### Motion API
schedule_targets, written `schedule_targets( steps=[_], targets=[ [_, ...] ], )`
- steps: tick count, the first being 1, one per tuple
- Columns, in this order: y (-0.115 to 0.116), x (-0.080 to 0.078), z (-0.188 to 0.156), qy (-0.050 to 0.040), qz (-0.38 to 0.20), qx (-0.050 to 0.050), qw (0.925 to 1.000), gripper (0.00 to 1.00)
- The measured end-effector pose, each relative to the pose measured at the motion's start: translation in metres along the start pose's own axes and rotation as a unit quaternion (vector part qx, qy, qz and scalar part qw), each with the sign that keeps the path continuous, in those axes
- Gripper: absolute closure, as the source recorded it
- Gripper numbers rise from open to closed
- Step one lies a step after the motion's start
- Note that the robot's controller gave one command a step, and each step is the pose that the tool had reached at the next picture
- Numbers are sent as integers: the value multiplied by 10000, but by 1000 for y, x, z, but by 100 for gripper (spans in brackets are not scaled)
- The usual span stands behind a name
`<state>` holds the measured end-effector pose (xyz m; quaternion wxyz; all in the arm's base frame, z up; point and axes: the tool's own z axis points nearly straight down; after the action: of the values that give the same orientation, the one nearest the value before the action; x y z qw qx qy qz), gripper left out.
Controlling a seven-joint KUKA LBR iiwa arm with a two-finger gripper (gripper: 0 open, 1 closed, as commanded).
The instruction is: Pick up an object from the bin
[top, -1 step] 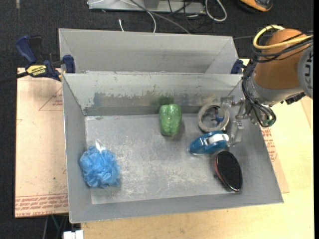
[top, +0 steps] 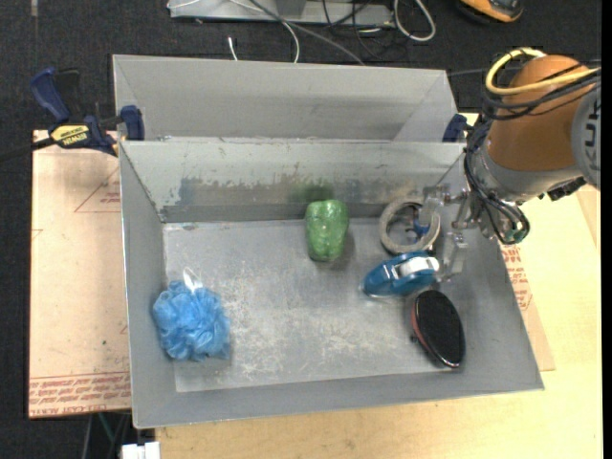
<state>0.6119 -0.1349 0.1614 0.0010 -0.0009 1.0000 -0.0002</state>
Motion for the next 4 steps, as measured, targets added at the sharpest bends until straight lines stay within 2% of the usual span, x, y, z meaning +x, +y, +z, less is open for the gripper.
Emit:
schedule_targets(
  steps=[1, 2, 3, 4],
  targets=[
    [12, 35, 48, -61, -583, 5, 9983, 0],
    [10, 43, 55, -130, -621, 17, 9980, 0],
    [25, 71, 87, -173, -829, 15, 9964, 0],
    [17, 55, -13, -145, -762, 22, 9970, 0]
  ],
)
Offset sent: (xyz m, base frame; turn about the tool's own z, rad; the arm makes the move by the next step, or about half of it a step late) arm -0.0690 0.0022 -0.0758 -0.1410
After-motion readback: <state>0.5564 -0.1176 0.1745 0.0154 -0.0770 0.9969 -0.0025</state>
